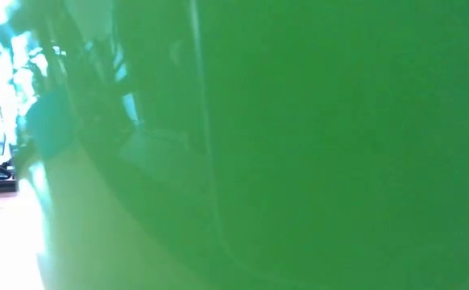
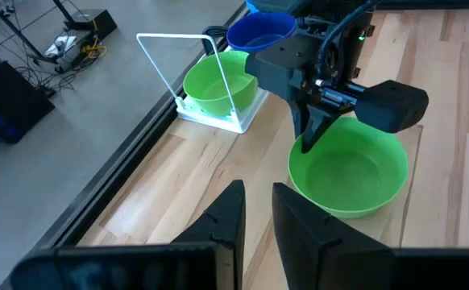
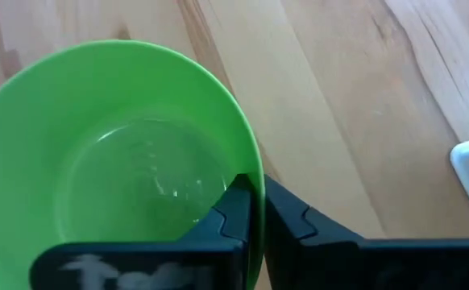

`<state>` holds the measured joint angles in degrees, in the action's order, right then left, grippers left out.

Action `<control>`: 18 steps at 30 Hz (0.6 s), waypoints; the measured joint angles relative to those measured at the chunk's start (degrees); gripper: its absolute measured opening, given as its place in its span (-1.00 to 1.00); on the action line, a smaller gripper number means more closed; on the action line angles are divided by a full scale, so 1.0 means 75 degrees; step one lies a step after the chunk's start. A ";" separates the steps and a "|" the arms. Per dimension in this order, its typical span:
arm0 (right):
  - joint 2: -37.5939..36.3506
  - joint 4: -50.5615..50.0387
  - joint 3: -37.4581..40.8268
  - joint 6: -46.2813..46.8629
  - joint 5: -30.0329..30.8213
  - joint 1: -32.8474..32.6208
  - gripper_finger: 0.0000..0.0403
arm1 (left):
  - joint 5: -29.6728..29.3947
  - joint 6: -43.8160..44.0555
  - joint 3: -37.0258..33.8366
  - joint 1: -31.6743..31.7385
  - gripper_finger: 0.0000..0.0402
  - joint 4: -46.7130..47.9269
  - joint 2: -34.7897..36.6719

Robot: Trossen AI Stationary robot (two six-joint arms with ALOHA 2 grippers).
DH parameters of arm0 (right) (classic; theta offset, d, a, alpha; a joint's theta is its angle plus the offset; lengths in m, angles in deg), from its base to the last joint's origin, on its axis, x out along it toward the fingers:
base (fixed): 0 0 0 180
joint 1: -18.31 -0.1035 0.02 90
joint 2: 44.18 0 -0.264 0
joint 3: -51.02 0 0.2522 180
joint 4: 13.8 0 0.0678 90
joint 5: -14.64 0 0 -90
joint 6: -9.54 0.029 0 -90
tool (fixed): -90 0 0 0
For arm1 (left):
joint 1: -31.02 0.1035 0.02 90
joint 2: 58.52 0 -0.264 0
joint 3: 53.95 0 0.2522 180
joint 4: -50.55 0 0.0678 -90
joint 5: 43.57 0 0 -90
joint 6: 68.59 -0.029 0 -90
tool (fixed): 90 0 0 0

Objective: Pick & Place Mini bowls
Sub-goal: Stack the top green bowl on top of the green bowl on the shelf

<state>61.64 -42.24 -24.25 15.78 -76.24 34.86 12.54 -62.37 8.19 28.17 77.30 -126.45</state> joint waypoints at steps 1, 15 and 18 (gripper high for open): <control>-0.0003 -0.0006 0.0000 0.0003 0.0000 0.0000 -0.94 | 0.0000 0.0000 0.0000 0.0000 -0.71 0.0000 0.0000; -0.2070 -0.1241 0.0003 -0.0050 0.0476 0.0187 -0.95 | -0.0006 0.0000 -0.0058 0.0003 -0.71 -0.0012 0.0000; -0.2704 -0.1766 0.0003 0.0001 0.1034 0.0350 -0.95 | -0.0006 0.0000 -0.0073 0.0003 -0.71 -0.0015 0.0000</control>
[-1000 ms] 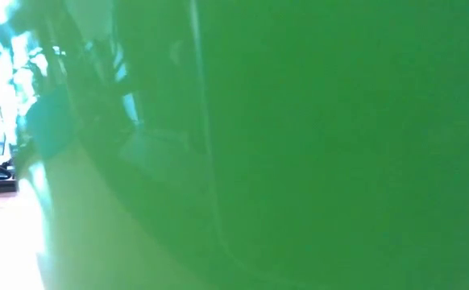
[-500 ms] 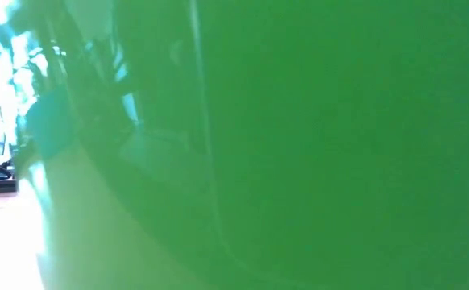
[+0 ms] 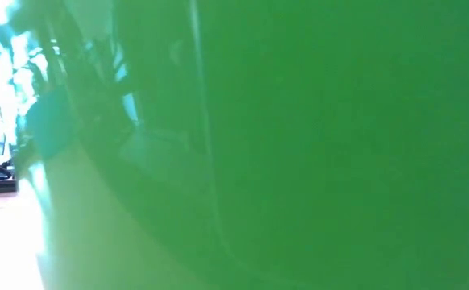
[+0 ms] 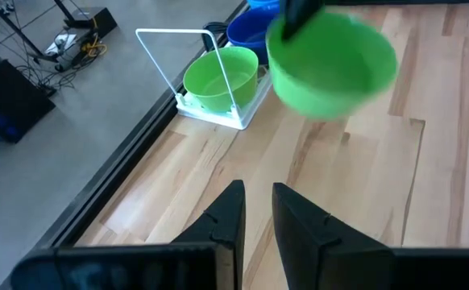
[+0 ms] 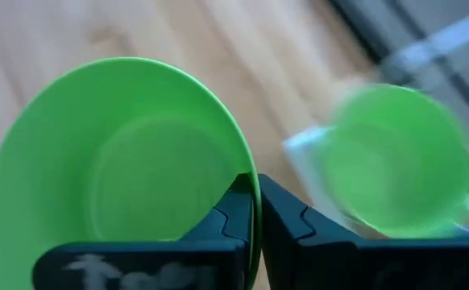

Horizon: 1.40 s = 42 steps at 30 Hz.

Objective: Pick & Place Mini bowls
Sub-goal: Stack the top green bowl on top of the green bowl on the shelf

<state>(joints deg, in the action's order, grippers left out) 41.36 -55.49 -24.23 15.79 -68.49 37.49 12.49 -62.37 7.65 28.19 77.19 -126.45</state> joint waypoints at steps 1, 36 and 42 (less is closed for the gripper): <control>-0.0203 -0.0195 0.0000 0.0094 0.0129 0.0063 -0.95 | 0.0000 0.0000 0.0000 0.0000 -0.71 0.0001 0.0000; 0.0876 0.0461 -0.0481 -0.0064 0.0275 0.2952 -0.95 | -0.0002 0.0000 -0.0023 0.0000 -0.71 -0.0061 0.0000; 0.1267 0.0427 -0.0892 -0.0197 0.0253 0.2949 -0.95 | -0.0003 -0.0003 -0.0026 0.0000 -0.71 -0.0058 0.0000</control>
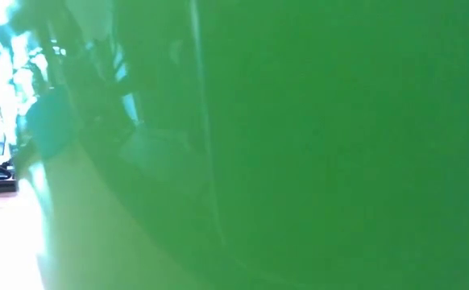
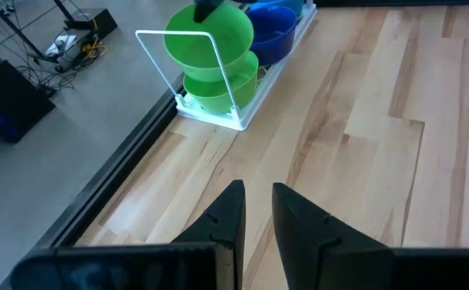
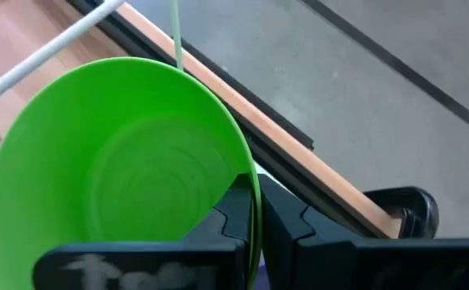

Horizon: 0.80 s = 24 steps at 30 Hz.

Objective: Pick & Place Mini bowls
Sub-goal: Stack the top green bowl on top of the green bowl on the shelf

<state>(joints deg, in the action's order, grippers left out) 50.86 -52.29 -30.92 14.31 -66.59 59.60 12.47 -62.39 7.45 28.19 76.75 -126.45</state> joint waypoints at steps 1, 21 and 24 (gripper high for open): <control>0.0043 -0.0025 -0.0041 -0.0006 -0.0044 0.0003 -0.95 | 0.0003 0.0000 0.0000 0.0000 -0.71 0.0000 0.0000; 0.0097 -0.0056 -0.0006 -0.0180 -0.0712 -0.0006 -0.95 | 0.0000 -0.0051 -0.0009 0.0000 -0.71 0.0001 0.0000; 0.0097 -0.0059 -0.0006 -0.0180 -0.0713 -0.0003 -0.95 | 0.0000 -0.0050 -0.0009 0.0000 -0.71 0.0003 0.0000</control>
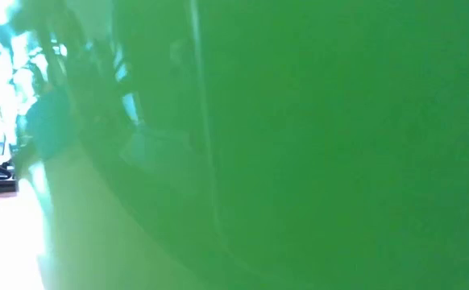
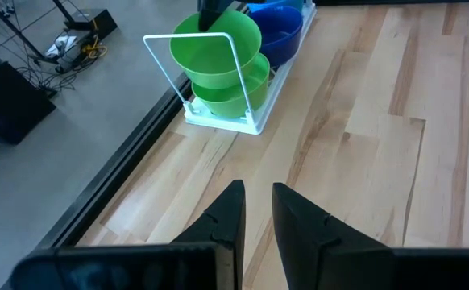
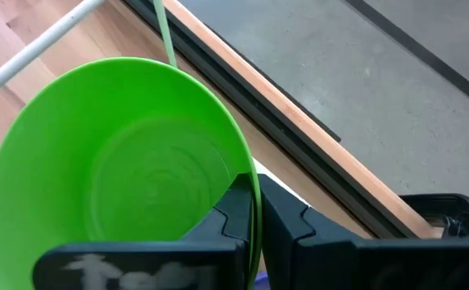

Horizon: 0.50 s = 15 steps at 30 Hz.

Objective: Pick & Place Mini bowls
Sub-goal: Stack the top green bowl on top of the green bowl on the shelf

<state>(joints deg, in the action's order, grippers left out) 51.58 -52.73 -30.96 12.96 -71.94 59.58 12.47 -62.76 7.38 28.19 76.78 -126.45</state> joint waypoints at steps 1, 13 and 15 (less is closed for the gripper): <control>0.0000 -0.0021 0.0000 0.0000 -0.0009 0.0000 -0.95 | 0.0000 -0.0001 -0.0001 0.0000 -0.71 0.0000 0.0000; 0.0000 -0.0230 0.0006 -0.0150 -0.0107 0.0003 -0.95 | 0.0000 -0.0003 -0.0003 0.0000 -0.71 0.0000 0.0000; 0.0000 -0.0231 0.0009 -0.0168 -0.0110 0.0000 -0.95 | 0.0000 0.0002 -0.0003 0.0000 -0.71 0.0000 0.0000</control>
<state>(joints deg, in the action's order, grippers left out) 51.58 -54.46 -30.90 11.70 -72.77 59.58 12.47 -62.75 7.36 28.19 76.78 -126.45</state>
